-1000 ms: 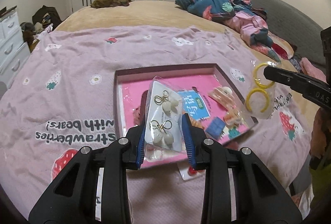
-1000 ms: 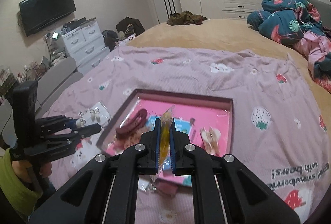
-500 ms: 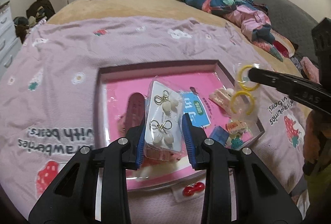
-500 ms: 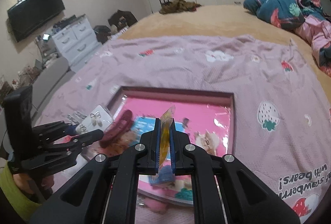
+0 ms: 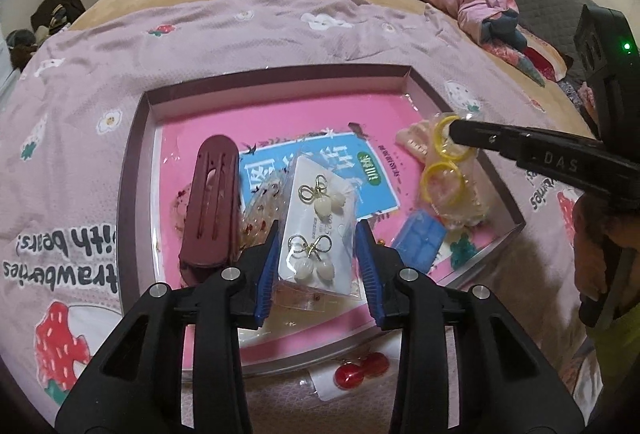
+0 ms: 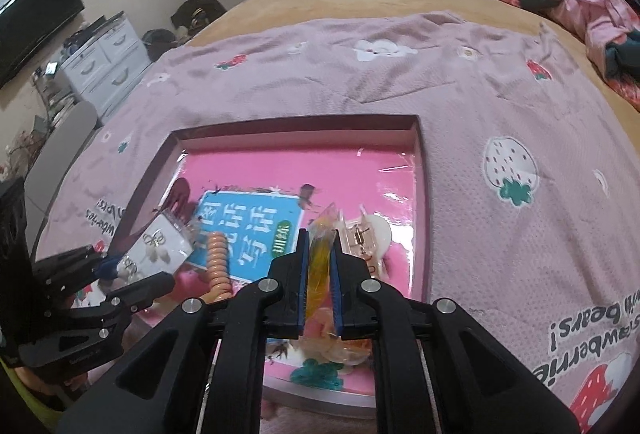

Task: Organize jewelry
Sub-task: 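Open both tools to release the earring card and hoop bag into the tray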

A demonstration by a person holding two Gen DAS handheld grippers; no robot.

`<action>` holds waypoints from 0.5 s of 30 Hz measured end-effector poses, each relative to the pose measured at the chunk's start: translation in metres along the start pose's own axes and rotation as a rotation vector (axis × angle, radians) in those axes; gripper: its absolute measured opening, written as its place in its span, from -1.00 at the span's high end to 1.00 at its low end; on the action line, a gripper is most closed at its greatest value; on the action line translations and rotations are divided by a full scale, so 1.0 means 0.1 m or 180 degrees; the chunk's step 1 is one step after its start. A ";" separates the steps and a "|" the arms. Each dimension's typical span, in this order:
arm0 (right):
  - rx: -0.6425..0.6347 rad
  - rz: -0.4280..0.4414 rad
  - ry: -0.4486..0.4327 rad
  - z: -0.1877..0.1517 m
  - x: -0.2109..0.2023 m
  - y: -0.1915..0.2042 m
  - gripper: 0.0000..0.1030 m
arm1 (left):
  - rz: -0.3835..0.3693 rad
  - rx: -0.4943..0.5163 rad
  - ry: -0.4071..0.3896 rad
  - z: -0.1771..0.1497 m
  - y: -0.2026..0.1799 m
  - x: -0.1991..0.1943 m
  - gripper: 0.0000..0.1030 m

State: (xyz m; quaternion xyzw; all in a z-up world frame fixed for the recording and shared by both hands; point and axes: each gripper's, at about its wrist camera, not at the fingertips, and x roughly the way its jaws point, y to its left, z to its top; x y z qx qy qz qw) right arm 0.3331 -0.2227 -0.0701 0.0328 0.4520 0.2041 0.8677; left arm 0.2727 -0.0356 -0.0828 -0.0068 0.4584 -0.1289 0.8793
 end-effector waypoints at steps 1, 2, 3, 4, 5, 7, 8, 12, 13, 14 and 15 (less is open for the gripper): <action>0.0002 -0.0008 0.0002 -0.01 0.00 -0.01 0.79 | 0.0004 -0.0005 0.0002 -0.01 0.01 0.00 0.46; 0.0002 -0.0020 0.0000 -0.01 -0.01 -0.02 0.70 | 0.0010 -0.0009 0.0002 -0.01 0.01 0.01 0.46; 0.0005 -0.0047 -0.0002 -0.02 -0.02 -0.02 0.54 | 0.0014 -0.0011 0.0005 -0.01 0.01 0.00 0.46; 0.0003 -0.0077 -0.0023 -0.03 -0.05 -0.03 0.48 | 0.0016 -0.0012 0.0005 -0.02 0.02 0.00 0.45; 0.0001 -0.0089 -0.0047 -0.04 -0.08 -0.04 0.38 | 0.0020 -0.0012 0.0004 -0.02 0.02 -0.01 0.44; 0.0009 -0.0112 -0.0093 -0.06 -0.16 -0.06 0.31 | 0.0023 -0.0018 -0.0002 -0.03 0.02 -0.02 0.42; 0.0016 -0.0116 -0.0115 -0.07 -0.20 -0.06 0.23 | 0.0022 -0.0019 -0.0005 -0.03 0.02 -0.02 0.41; 0.0012 -0.0173 -0.0223 -0.11 -0.38 -0.07 -0.04 | 0.0031 -0.0015 -0.0044 -0.03 0.01 -0.10 0.29; -0.0002 -0.0192 -0.0261 -0.13 -0.45 -0.07 -0.08 | 0.0034 -0.0016 -0.0059 -0.03 0.01 -0.12 0.24; -0.0016 -0.0216 -0.0290 -0.14 -0.50 -0.07 -0.21 | 0.0040 -0.0022 -0.0079 -0.03 0.01 -0.16 0.22; -0.0030 -0.0238 -0.0326 -0.15 -0.56 -0.06 -0.32 | 0.0046 -0.0029 -0.0093 -0.03 0.01 -0.19 0.18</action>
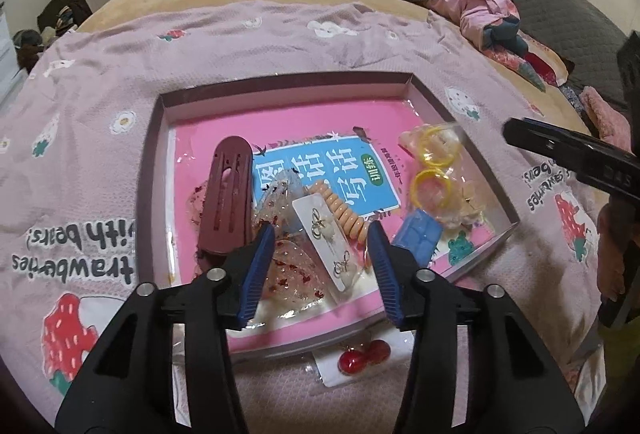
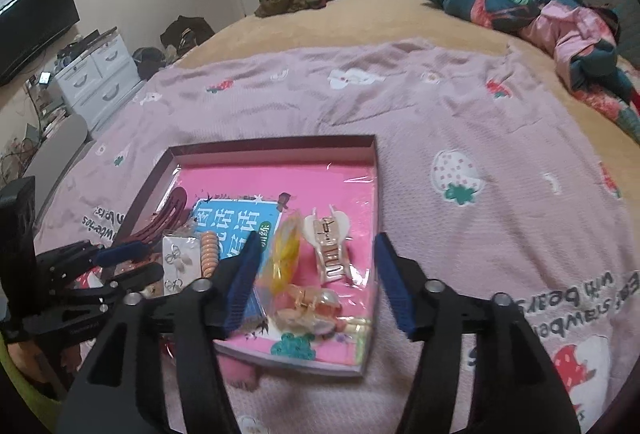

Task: Organize jewelry
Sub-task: 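Open both tools to release the earring card and hoop bag into the tray, then move both tools toward the red ball earring card and pink pompom pin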

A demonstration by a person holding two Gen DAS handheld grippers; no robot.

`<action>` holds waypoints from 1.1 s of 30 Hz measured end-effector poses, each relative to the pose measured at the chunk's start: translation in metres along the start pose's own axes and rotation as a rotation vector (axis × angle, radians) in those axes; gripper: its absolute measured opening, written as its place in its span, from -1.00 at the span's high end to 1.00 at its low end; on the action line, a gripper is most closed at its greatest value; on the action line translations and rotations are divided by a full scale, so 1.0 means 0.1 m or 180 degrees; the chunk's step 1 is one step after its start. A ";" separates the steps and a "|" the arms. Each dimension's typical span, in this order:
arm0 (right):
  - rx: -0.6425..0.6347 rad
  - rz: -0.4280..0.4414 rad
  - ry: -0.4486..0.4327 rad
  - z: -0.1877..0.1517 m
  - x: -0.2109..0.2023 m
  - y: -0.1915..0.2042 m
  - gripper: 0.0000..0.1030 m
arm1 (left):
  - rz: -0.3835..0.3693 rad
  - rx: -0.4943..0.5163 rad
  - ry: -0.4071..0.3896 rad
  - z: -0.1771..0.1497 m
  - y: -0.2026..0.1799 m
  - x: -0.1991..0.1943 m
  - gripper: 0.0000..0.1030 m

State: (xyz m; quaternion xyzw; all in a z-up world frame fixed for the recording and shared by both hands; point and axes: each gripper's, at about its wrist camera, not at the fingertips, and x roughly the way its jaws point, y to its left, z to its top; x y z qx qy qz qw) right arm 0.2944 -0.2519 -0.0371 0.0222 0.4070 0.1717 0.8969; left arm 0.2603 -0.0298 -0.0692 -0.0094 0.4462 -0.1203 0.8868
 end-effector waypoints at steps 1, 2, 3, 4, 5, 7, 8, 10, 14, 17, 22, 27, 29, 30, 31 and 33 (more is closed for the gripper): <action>-0.0013 -0.0010 -0.0030 0.00 -0.05 0.00 -0.35 | 0.0006 -0.0014 -0.0019 0.01 0.00 -0.04 0.13; -0.0032 -0.0026 -0.0065 -0.01 -0.11 0.01 -0.40 | 0.0008 -0.0028 -0.0035 0.01 0.01 -0.07 0.10; -0.0052 -0.0041 -0.0095 -0.01 -0.16 0.01 -0.48 | 0.0016 -0.0048 -0.0056 0.02 0.01 -0.13 0.05; -0.0073 -0.0057 -0.0135 -0.02 -0.23 0.03 -0.51 | 0.0023 -0.0054 -0.0073 0.02 0.01 -0.16 0.00; -0.0087 -0.0072 -0.0171 -0.02 -0.29 0.03 -0.56 | 0.0033 -0.0059 -0.0094 0.02 0.01 -0.20 -0.03; -0.0105 -0.0079 -0.0232 -0.03 -0.39 0.04 -0.61 | 0.0060 -0.0080 -0.0143 0.03 0.02 -0.31 -0.14; -0.0117 -0.0074 -0.0258 -0.04 -0.44 0.05 -0.64 | 0.0060 -0.0087 -0.0161 0.04 0.02 -0.34 -0.15; -0.0140 -0.0071 -0.0314 -0.05 -0.55 0.07 -0.68 | 0.0065 -0.0106 -0.0215 0.05 0.02 -0.44 -0.27; -0.0202 -0.0060 -0.0393 -0.06 -0.72 0.14 -0.74 | 0.0088 -0.0143 -0.0326 0.06 0.02 -0.65 -0.45; -0.0242 -0.0060 -0.0488 -0.09 -0.87 0.19 -0.82 | 0.0108 -0.0156 -0.0446 0.04 0.00 -0.85 -0.66; -0.0289 -0.0032 -0.0599 -0.12 -1.09 0.26 -0.83 | 0.0144 -0.0145 -0.0578 0.02 -0.04 -1.07 -0.82; -0.0326 -0.0022 -0.0678 -0.15 -1.26 0.33 -0.85 | 0.0167 -0.0138 -0.0683 -0.03 -0.08 -1.27 -0.82; -0.0346 -0.0025 -0.0698 -0.17 -1.31 0.36 -0.85 | 0.0166 -0.0138 -0.0718 -0.05 -0.09 -1.34 -0.82; -0.0358 -0.0023 -0.0709 -0.18 -1.34 0.37 -0.85 | 0.0167 -0.0136 -0.0739 -0.07 -0.09 -1.37 -0.82; -0.0368 -0.0018 -0.0716 -0.19 -1.36 0.38 -0.85 | 0.0171 -0.0133 -0.0755 -0.08 -0.10 -1.40 -0.82; -0.0392 -0.0007 -0.0729 -0.21 -1.41 0.41 -0.85 | 0.0168 -0.0138 -0.0768 -0.10 -0.10 -1.45 -0.82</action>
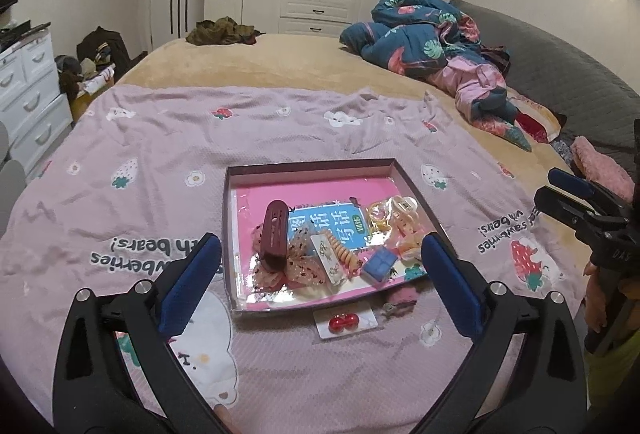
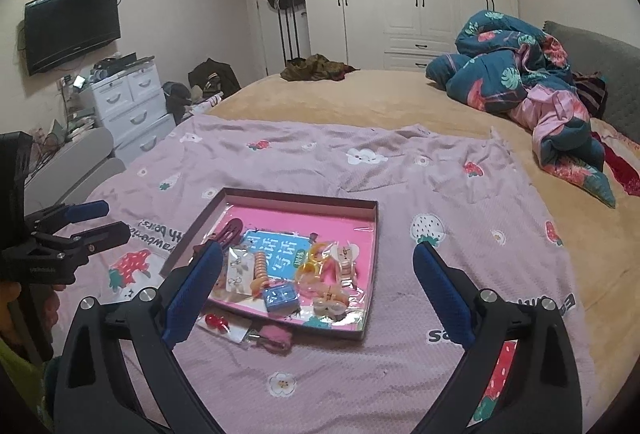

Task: Organize jewelry
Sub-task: 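Move both tools toward the red ball earring card and pink pompom pin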

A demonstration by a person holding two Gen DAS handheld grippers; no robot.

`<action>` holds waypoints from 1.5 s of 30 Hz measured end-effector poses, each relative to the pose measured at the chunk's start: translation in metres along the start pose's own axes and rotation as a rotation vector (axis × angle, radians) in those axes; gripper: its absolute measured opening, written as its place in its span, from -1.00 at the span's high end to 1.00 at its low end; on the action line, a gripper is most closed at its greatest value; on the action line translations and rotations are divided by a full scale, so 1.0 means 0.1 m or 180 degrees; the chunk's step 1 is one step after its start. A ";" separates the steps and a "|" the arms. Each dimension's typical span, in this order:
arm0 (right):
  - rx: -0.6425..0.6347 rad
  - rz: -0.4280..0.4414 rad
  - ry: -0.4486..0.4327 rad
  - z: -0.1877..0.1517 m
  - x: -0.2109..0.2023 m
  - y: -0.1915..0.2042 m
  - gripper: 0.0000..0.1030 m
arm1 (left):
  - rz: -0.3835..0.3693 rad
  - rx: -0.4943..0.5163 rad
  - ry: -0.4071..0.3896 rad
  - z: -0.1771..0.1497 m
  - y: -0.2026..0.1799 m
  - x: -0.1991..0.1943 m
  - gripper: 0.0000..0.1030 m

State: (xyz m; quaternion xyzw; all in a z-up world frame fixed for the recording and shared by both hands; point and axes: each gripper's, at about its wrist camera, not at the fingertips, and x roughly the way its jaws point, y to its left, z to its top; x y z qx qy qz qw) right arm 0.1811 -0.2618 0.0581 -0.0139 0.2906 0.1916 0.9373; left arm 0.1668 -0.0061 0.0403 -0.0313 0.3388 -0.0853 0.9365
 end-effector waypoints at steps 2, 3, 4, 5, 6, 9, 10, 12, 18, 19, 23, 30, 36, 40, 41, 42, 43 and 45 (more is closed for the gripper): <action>-0.0027 0.0008 -0.0013 -0.02 -0.05 0.03 -0.85 | 0.0001 -0.0002 -0.0013 -0.02 0.00 -0.04 -0.82; -0.0040 0.0016 -0.0013 -0.03 -0.07 0.05 -0.85 | 0.0007 0.0003 -0.0020 -0.04 0.00 -0.07 -0.82; -0.0059 0.0023 -0.0012 -0.04 -0.08 0.07 -0.85 | 0.0009 0.0010 -0.0021 -0.06 0.00 -0.08 -0.82; -0.0073 0.0028 -0.0009 -0.06 -0.09 0.09 -0.85 | 0.0019 0.0016 -0.0018 -0.09 0.00 -0.10 -0.82; -0.0093 0.0041 0.0001 -0.09 -0.10 0.12 -0.85 | 0.0040 0.0021 -0.0011 -0.13 0.01 -0.11 -0.82; -0.0149 0.0077 0.0055 -0.18 -0.09 0.17 -0.85 | 0.0051 0.0013 0.0049 -0.23 0.02 -0.10 -0.82; -0.0159 0.0093 0.0076 -0.21 -0.08 0.19 -0.85 | 0.0051 0.0009 0.0077 -0.27 0.03 -0.09 -0.82; -0.0197 0.0145 0.0140 -0.30 -0.04 0.22 -0.85 | 0.0065 0.0017 0.0157 -0.39 0.06 -0.04 -0.82; -0.0166 0.0200 0.0379 -0.55 0.17 0.26 -0.85 | 0.0134 0.0019 0.0400 -0.70 0.13 0.14 -0.82; -0.0143 0.0231 0.0427 -0.60 0.22 0.26 -0.85 | 0.0162 0.0048 0.0447 -0.75 0.13 0.17 -0.82; -0.0098 0.0319 0.0608 -0.76 0.42 0.25 -0.83 | 0.0141 0.0039 0.0605 -0.91 0.16 0.32 -0.82; -0.0029 0.0453 0.0919 -0.99 0.83 0.25 -0.57 | 0.0059 0.0039 0.0826 -1.06 0.17 0.61 -0.62; 0.0020 0.0611 0.1109 -1.08 1.18 0.29 -0.44 | -0.0094 0.0031 0.0939 -1.06 0.08 0.84 -0.55; 0.0076 0.0649 0.1238 -1.11 1.41 0.27 -0.37 | -0.0165 0.0076 0.1021 -1.06 0.00 1.00 -0.55; 0.0103 0.0670 0.1260 -1.12 1.46 0.26 -0.33 | -0.0179 0.0085 0.1033 -1.06 -0.02 1.03 -0.55; 0.0131 0.0690 0.1275 -1.12 1.49 0.25 -0.24 | -0.0184 0.0100 0.1041 -1.06 -0.04 1.06 -0.55; 0.0169 0.0730 0.1297 -1.12 1.52 0.23 -0.20 | -0.0193 0.0107 0.1050 -1.06 -0.06 1.09 -0.55; 0.0236 0.0824 0.1340 -1.14 1.57 0.22 0.05 | -0.0232 0.0107 0.1051 -1.06 -0.09 1.14 -0.55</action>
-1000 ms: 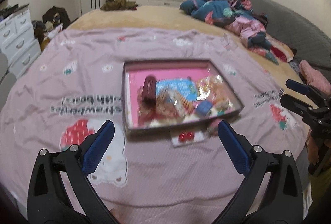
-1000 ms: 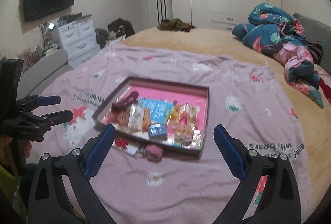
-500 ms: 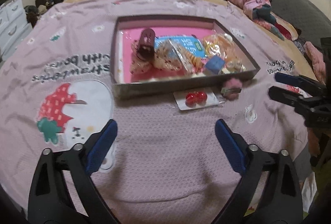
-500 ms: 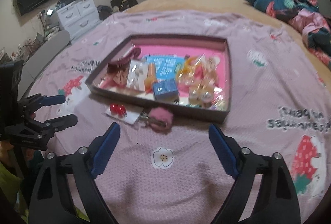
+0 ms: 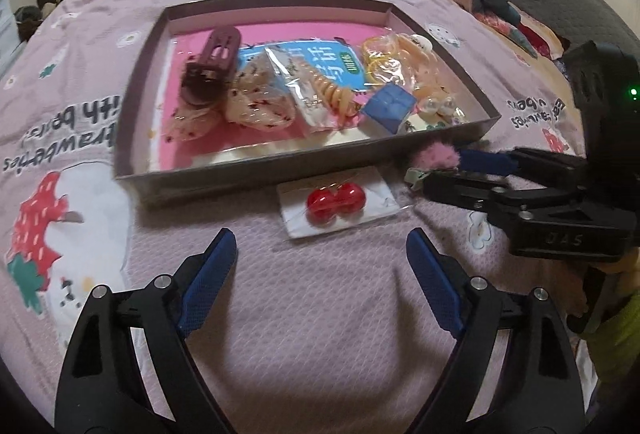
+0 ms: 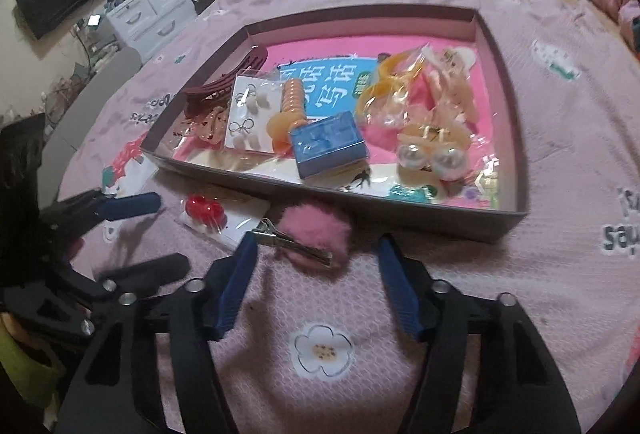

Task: Organize jewelry
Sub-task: 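Move both tools toward the red ball earring card and pink pompom pin, then grasp the red ball earring card with left tool while right tool grasps pompom pin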

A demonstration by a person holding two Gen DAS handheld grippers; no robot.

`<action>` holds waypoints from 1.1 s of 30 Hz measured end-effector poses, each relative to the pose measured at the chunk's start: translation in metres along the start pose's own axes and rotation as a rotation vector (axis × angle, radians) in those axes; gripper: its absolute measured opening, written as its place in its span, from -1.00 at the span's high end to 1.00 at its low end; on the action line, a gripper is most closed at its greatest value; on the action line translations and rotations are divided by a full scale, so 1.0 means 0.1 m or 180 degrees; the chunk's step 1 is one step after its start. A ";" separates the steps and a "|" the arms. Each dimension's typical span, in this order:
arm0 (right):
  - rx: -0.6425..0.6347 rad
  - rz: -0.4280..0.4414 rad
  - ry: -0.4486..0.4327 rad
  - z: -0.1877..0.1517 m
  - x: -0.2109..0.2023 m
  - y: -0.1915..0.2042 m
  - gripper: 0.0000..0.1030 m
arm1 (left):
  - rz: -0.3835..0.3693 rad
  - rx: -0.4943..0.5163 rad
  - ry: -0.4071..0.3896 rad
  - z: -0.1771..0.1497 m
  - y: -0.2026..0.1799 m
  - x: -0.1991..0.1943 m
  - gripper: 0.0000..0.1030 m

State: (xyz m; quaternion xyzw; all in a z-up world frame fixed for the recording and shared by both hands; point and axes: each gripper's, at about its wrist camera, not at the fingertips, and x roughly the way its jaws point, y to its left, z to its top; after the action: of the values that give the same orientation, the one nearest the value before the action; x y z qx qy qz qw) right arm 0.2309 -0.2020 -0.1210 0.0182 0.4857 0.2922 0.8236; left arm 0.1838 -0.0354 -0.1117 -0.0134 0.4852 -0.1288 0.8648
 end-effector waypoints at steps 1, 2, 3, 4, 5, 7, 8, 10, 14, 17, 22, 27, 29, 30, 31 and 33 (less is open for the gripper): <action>0.0018 0.0048 0.0018 0.00 0.02 -0.02 0.14 | -0.0009 0.0004 0.0007 0.01 -0.01 0.03 -0.55; 0.0030 0.0096 0.0033 0.00 0.03 -0.03 0.34 | -0.0016 0.0010 0.0020 0.02 -0.03 0.06 -0.55; 0.0051 0.0189 0.0051 0.00 0.04 -0.04 0.50 | -0.0019 0.0011 0.0031 0.03 -0.03 0.09 -0.55; 0.0065 0.0229 0.0059 0.00 0.04 -0.05 0.54 | -0.0021 0.0011 0.0038 0.04 -0.04 0.11 -0.55; 0.0069 0.0256 0.0060 -0.01 0.03 -0.06 0.57 | -0.0027 0.0014 0.0039 0.04 -0.04 0.13 -0.55; 0.0073 0.0278 0.0030 -0.01 -0.02 -0.08 0.62 | -0.0037 0.0005 0.0036 0.06 -0.06 0.17 -0.55; 0.0083 0.0287 0.0017 -0.02 -0.05 -0.10 0.65 | -0.0052 -0.0002 0.0031 0.08 -0.06 0.19 -0.55; 0.0099 0.0300 -0.0010 -0.04 -0.12 -0.15 0.67 | -0.0050 -0.0017 0.0031 0.11 -0.07 0.22 -0.55; 0.0098 0.0274 -0.0066 -0.06 -0.28 -0.24 0.75 | -0.0052 -0.0050 0.0033 0.16 -0.10 0.28 -0.55; 0.0090 0.0231 -0.0111 -0.05 -0.38 -0.27 0.89 | -0.0018 -0.0075 0.0046 0.18 -0.12 0.31 -0.54; 0.0041 0.0148 -0.0151 -0.02 -0.49 -0.31 1.00 | 0.0094 -0.0054 0.0089 0.19 -0.16 0.31 -0.22; 0.0040 0.0146 -0.0131 -0.05 -0.47 -0.34 1.00 | 0.0064 -0.0065 0.0097 0.18 -0.14 0.25 -0.17; 0.0054 0.0161 -0.0138 -0.05 -0.46 -0.33 1.00 | 0.0036 -0.0072 0.0078 0.17 -0.14 0.21 -0.17; 0.0052 0.0177 -0.0144 -0.06 -0.46 -0.32 1.00 | 0.0021 -0.0067 0.0069 0.16 -0.14 0.19 -0.17; 0.0039 0.0174 -0.0155 -0.06 -0.48 -0.30 1.00 | 0.0003 -0.0064 0.0056 0.16 -0.15 0.16 -0.17; 0.0012 0.0191 -0.0183 -0.06 -0.51 -0.25 1.00 | -0.0019 -0.0069 0.0023 0.15 -0.14 0.10 -0.17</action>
State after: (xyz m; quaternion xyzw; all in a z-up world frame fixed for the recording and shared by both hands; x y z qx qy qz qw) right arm 0.2193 -0.2503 -0.0917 0.0427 0.4616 0.3153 0.8281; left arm 0.1982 -0.0532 -0.1101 -0.0237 0.4896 -0.1261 0.8624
